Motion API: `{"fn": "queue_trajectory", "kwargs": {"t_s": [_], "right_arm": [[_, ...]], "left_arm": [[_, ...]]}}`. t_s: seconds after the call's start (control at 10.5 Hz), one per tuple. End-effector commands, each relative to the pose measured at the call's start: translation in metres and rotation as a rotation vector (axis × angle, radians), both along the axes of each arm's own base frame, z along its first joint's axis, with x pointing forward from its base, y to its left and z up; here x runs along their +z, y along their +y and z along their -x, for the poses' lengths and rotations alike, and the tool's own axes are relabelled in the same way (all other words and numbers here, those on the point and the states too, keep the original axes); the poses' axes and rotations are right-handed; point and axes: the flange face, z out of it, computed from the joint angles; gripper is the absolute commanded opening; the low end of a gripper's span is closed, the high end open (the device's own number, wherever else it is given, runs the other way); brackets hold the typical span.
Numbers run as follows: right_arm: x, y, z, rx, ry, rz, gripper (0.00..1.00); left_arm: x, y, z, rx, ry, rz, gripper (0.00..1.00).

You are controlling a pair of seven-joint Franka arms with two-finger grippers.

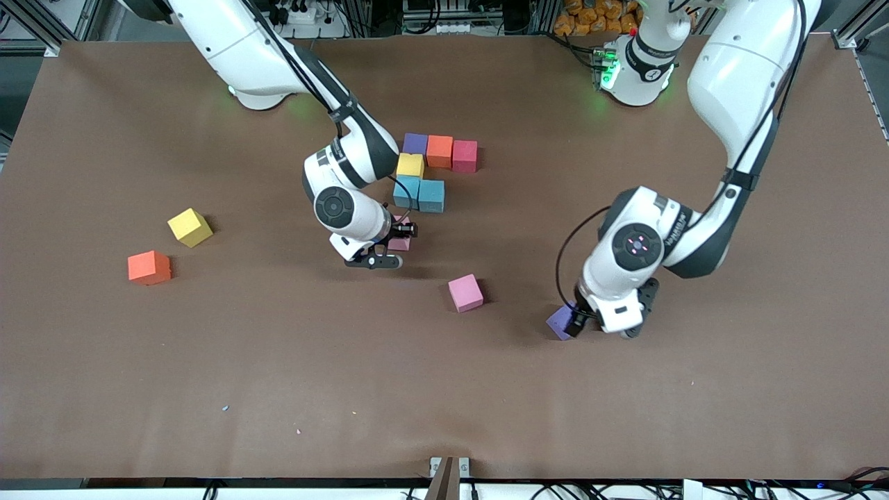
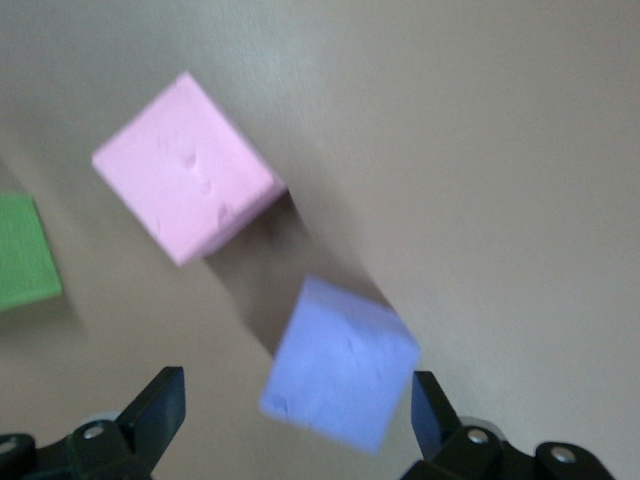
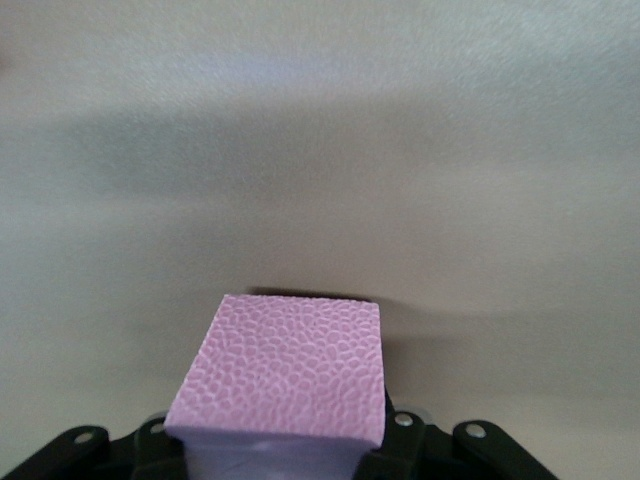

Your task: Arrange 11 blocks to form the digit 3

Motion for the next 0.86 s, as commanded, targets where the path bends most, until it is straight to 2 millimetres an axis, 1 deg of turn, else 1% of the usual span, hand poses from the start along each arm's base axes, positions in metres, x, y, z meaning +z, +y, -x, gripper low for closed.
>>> {"fn": "queue_trajectory", "kwargs": {"t_s": [0.0, 0.1, 0.29, 0.48, 0.57, 0.76], "right_arm": [[-0.007, 0.006, 0.005, -0.011, 0.008, 0.020, 0.00], [-0.012, 0.003, 0.011, -0.011, 0.017, 0.027, 0.00], [-0.015, 0.008, 0.022, 0.006, 0.022, 0.033, 0.00], [-0.017, 0.009, 0.027, -0.009, 0.032, 0.042, 0.00], [-0.020, 0.013, 0.035, -0.006, 0.041, 0.050, 0.00], [-0.025, 0.011, 0.043, 0.001, 0.056, 0.061, 0.00]], "left_arm": [[-0.019, 0.003, -0.015, -0.034, 0.004, -0.025, 1.00], [-0.021, 0.007, -0.016, -0.039, 0.006, -0.029, 1.00], [-0.020, 0.007, -0.018, -0.037, -0.001, -0.026, 1.00], [-0.017, 0.006, -0.027, -0.032, -0.033, -0.004, 1.00], [-0.021, 0.005, -0.032, -0.031, -0.036, 0.002, 1.00], [-0.034, 0.002, -0.033, -0.069, -0.048, 0.019, 1.00]]}}
